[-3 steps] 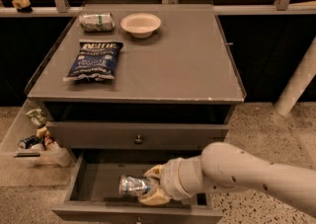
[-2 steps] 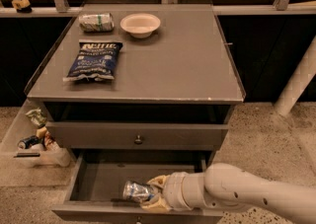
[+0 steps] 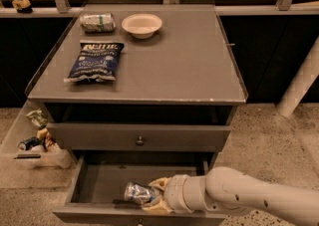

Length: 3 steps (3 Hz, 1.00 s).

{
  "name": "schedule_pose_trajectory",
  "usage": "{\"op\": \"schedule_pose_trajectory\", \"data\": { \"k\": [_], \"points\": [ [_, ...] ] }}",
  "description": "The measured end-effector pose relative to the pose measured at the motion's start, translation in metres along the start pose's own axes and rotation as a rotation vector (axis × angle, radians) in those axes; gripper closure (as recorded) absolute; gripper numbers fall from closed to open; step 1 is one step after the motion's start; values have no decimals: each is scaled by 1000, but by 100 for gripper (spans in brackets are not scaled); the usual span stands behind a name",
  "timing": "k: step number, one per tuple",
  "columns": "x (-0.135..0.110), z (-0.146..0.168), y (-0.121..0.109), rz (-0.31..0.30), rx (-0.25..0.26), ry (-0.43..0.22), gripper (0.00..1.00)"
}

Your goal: Place redbull can into middle drawer

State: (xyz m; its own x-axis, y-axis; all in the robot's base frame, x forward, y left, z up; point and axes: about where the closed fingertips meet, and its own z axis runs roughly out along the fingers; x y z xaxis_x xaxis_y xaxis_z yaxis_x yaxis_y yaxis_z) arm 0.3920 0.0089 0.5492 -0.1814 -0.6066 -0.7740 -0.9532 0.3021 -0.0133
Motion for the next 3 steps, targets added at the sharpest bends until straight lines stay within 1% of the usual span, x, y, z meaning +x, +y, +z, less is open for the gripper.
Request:
{"op": "schedule_pose_trajectory", "data": {
  "k": [1, 2, 3],
  "points": [
    [14, 0, -24, 36, 21, -51, 100],
    [40, -5, -79, 95, 85, -177, 100],
    [50, 9, -94, 144, 93, -225, 100]
  ]
}}
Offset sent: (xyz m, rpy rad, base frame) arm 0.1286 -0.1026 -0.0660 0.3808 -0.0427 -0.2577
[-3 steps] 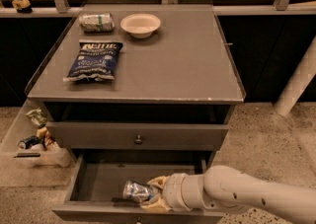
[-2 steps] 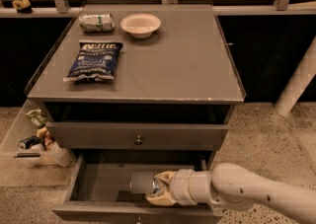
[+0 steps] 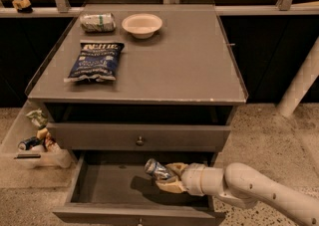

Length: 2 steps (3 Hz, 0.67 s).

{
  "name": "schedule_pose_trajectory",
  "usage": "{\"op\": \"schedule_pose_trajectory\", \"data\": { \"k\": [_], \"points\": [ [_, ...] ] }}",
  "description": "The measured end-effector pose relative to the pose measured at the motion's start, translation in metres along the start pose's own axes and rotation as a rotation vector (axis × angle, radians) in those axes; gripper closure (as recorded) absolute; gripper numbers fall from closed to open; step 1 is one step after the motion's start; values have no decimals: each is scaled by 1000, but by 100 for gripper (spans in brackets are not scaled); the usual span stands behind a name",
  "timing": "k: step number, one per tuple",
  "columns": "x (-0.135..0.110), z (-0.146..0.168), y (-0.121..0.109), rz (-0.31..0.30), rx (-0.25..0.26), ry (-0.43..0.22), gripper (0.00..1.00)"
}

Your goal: Place redbull can into middle drawer

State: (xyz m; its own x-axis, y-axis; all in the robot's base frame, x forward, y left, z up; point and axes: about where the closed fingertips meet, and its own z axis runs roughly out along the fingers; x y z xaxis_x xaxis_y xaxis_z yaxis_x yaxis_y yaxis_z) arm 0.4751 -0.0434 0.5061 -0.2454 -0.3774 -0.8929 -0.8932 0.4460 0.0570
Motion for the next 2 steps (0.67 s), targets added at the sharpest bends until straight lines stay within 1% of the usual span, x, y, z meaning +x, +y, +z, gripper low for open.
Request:
{"op": "schedule_pose_trajectory", "data": {
  "k": [1, 2],
  "points": [
    [1, 0, 2, 1, -3, 1, 100],
    [6, 9, 0, -12, -6, 65, 100]
  ]
}}
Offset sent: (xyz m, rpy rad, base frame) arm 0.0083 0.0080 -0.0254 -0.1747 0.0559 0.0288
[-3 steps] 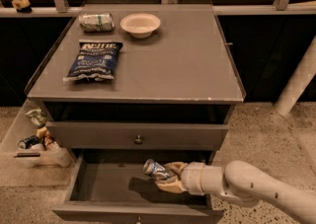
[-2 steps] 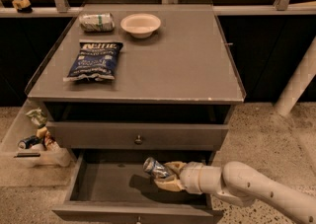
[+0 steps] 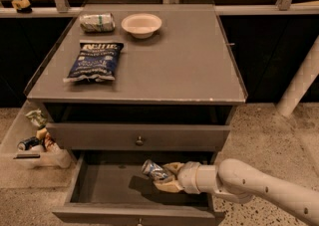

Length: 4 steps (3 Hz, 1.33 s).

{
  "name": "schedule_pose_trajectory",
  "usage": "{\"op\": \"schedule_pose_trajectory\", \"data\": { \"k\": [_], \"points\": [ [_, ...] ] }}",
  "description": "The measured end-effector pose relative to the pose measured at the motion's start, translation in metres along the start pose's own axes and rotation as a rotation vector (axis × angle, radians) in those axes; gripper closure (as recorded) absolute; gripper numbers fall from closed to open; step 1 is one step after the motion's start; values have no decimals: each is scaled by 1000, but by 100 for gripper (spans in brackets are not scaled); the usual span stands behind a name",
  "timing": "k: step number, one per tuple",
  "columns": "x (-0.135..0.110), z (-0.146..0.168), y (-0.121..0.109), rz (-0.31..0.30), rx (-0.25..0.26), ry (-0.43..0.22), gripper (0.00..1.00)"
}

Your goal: Place redbull can into middle drawer

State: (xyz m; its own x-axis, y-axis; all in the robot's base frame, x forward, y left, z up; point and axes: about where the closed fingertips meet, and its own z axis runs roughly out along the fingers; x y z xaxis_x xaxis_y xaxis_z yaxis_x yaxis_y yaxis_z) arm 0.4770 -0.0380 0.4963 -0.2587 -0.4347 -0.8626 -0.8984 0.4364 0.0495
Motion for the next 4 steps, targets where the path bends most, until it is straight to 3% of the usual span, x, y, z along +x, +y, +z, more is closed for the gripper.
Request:
{"op": "schedule_pose_trajectory", "data": {
  "k": [1, 2, 3, 4],
  "points": [
    [9, 34, 5, -12, -49, 81, 100],
    [9, 34, 5, -12, -49, 81, 100],
    [21, 48, 2, -13, -48, 155, 100],
    [60, 67, -21, 31, -20, 293, 100]
  ]
}}
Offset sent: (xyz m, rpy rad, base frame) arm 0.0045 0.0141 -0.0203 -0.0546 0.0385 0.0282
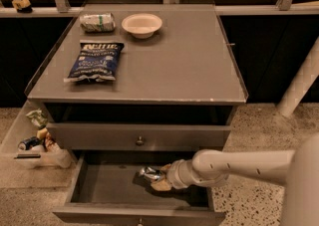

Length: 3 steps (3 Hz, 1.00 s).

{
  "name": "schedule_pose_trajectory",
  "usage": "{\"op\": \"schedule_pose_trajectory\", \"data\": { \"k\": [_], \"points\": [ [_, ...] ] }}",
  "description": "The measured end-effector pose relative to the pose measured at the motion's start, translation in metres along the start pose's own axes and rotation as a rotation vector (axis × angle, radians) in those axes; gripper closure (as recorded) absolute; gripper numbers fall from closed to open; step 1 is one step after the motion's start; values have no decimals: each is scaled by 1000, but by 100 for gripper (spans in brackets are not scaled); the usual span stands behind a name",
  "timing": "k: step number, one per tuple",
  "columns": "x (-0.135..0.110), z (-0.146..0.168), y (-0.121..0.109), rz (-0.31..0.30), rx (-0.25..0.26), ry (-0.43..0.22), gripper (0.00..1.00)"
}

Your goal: Place redbull can into middle drawer

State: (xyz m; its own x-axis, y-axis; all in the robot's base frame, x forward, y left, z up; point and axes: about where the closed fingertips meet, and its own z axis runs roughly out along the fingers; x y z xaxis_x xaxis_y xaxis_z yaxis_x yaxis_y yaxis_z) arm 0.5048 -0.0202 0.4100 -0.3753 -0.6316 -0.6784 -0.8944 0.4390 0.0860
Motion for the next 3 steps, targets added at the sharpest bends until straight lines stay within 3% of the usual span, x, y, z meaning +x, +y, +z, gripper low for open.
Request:
{"op": "schedule_pose_trajectory", "data": {
  "k": [1, 2, 3],
  "points": [
    [10, 7, -5, -11, -5, 45, 100],
    [10, 6, -4, -11, -5, 43, 100],
    [21, 15, -8, 16, -4, 88, 100]
  ]
}}
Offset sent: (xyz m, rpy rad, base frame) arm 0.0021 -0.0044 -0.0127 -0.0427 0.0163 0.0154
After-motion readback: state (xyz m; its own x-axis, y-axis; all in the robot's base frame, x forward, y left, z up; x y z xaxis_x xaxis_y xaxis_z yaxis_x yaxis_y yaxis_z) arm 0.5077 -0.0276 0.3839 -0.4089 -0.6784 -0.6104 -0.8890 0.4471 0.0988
